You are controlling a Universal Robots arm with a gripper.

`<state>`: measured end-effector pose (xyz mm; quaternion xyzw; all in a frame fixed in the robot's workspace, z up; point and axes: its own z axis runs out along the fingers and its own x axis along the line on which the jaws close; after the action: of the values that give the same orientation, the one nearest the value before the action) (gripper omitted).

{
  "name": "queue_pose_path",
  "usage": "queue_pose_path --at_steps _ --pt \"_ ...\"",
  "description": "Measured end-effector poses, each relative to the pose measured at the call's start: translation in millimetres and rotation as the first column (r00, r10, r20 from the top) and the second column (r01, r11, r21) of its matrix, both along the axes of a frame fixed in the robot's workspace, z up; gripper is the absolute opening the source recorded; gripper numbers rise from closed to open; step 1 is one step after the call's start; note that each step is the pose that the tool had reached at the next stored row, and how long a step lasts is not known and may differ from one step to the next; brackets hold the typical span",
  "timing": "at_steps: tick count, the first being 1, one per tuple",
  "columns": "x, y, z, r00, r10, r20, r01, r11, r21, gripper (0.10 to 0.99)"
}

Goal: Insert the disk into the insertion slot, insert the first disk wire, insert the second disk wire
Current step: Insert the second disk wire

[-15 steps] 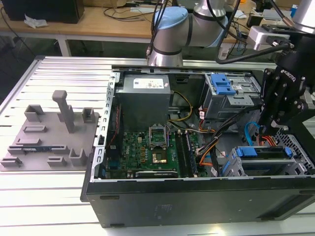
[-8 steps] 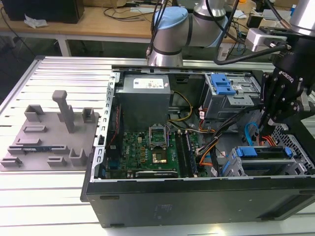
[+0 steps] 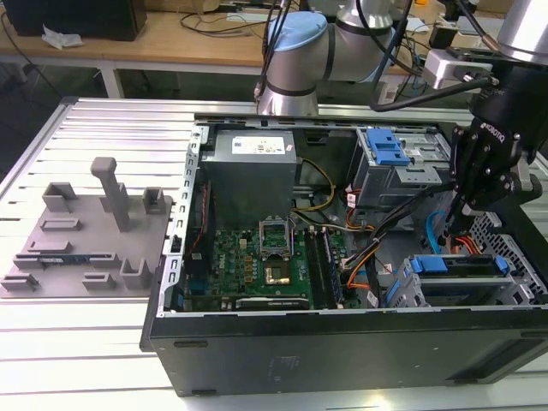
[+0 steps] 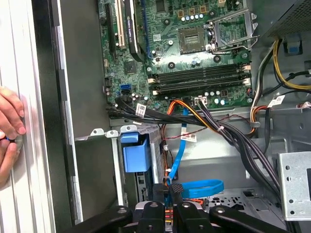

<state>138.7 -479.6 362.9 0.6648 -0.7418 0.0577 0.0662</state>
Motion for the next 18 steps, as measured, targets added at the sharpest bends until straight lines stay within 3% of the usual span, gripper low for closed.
queue_pose_path --at_steps 6,9,13,14,16,18 --pt "-0.6 -0.1 -0.2 1.0000 0.000 0.0010 0.000 1.0000 -0.001 0.161" --pt "-2.8 -3.6 -0.2 0.9996 0.000 0.0285 0.000 1.0000 0.004 0.161" --pt "-2.8 -16.2 -0.2 0.9996 0.000 0.0297 0.000 1.0000 0.009 0.161" --pt "-2.9 -22.1 -0.5 0.9996 -0.001 0.0297 0.000 0.9998 0.021 0.161" --pt "-2.8 -28.0 -0.6 0.9996 -0.001 0.0297 0.000 0.9990 0.044 0.161" --pt "-2.8 -32.4 -0.8 0.9996 -0.002 0.0296 0.000 0.9970 0.077 0.161"
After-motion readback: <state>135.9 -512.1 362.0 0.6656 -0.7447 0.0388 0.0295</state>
